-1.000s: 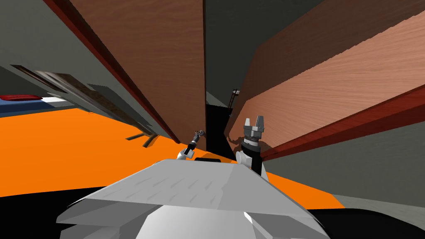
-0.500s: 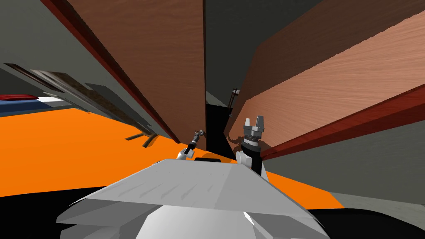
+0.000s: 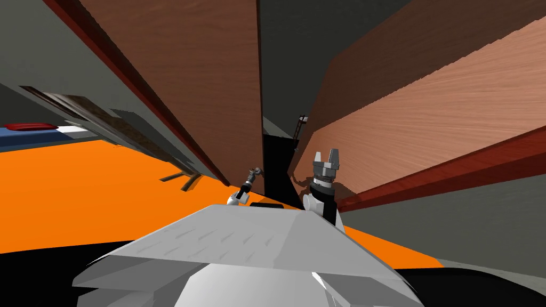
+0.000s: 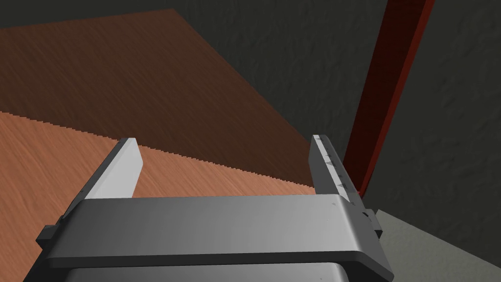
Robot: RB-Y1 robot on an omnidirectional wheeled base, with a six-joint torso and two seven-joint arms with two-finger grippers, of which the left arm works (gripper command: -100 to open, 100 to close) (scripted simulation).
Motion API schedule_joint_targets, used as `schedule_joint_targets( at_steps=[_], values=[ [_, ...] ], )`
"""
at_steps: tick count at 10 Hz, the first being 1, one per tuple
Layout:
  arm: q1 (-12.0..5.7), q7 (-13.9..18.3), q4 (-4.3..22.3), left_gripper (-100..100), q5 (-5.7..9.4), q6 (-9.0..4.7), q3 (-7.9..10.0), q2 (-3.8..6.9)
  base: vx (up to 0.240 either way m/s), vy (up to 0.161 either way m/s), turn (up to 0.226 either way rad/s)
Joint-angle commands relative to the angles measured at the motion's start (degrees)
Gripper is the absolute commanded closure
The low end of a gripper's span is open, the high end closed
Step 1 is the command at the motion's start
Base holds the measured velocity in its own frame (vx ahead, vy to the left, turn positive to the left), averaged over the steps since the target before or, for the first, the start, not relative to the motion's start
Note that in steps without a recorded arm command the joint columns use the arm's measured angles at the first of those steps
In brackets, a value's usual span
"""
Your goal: Push the door open
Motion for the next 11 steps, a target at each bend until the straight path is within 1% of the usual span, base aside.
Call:
schedule_joint_targets(
  at_steps=[1, 3, 7, 9, 10, 11],
  values=[
    [-1.08, -0.43, 0.75, 100, 0.61, -0.90, 1.19, 0.50, 0.144, -0.059, 0.038],
    [-1.09, -0.90, 0.81, 100, 1.03, -0.84, 1.98, 0.62, 0.151, -0.091, 0.034],
    [-1.10, -2.35, 1.00, 100, 2.36, -0.67, 4.43, 0.85, 0.199, -0.077, 0.063],
    [-1.10, -2.35, 1.00, 100, 2.36, -0.67, 4.43, 0.85, 0.081, -0.047, 0.014],
    [-1.11, -3.14, 1.10, 100, 3.08, -0.58, 5.78, 0.88, 0.140, -0.063, 0.093],
    [-1.11, -3.14, 1.10, 100, 3.08, -0.58, 5.78, 0.88, 0.146, -0.086, 0.085]
  ],
)
